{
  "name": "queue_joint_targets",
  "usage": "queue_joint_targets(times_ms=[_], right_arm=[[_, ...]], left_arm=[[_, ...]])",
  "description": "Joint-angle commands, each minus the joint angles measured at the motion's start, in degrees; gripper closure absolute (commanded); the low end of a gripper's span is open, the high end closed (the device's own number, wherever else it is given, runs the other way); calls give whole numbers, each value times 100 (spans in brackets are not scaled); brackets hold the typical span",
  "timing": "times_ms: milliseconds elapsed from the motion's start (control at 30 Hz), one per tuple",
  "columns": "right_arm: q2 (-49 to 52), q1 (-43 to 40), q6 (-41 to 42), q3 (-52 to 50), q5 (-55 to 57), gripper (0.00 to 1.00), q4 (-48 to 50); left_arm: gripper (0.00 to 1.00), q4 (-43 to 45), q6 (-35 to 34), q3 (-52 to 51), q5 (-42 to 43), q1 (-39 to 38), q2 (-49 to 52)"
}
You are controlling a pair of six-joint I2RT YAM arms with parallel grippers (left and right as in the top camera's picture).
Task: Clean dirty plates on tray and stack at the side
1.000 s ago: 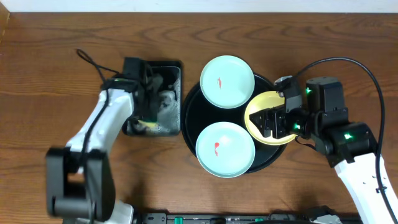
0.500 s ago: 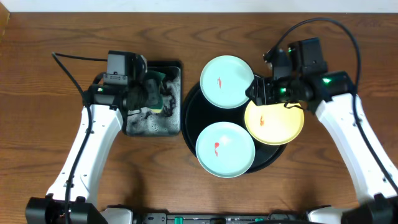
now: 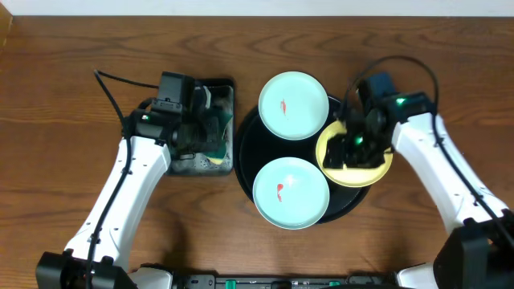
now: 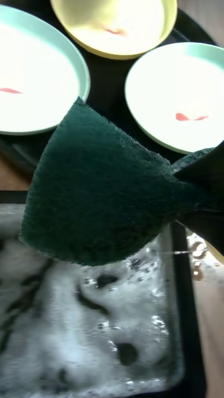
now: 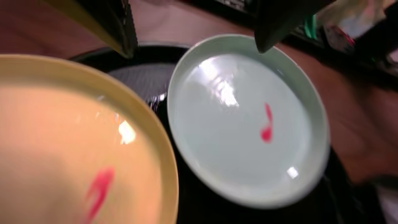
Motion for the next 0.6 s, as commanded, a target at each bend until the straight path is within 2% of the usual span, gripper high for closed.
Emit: queue_joint_targets(times_ms=[0,133,300,433,533,567], right_arm=[[-22,332,243,-612,-37,42,114],[-22,765,634,-1362,46,45,756],[-22,1032,1449,-1897,1202,55,1552],[-20,1161,1652,-2282,1228,72,2323],[-20,1163,1731,-2328,1233,96,2562],[-22,1163,1731,-2328,1235,99,2653]], left_arm=[[93,-168,11,94,55,-35,-72],[93,-369,13,94,55,-42,-210],[93,-610,13,94,57,-57,-566],[93,-756,13,94,57,-57,-896],[93,-859,13,94,57,-57,-1067],[92,-896,13,94,57,-57,-1088]])
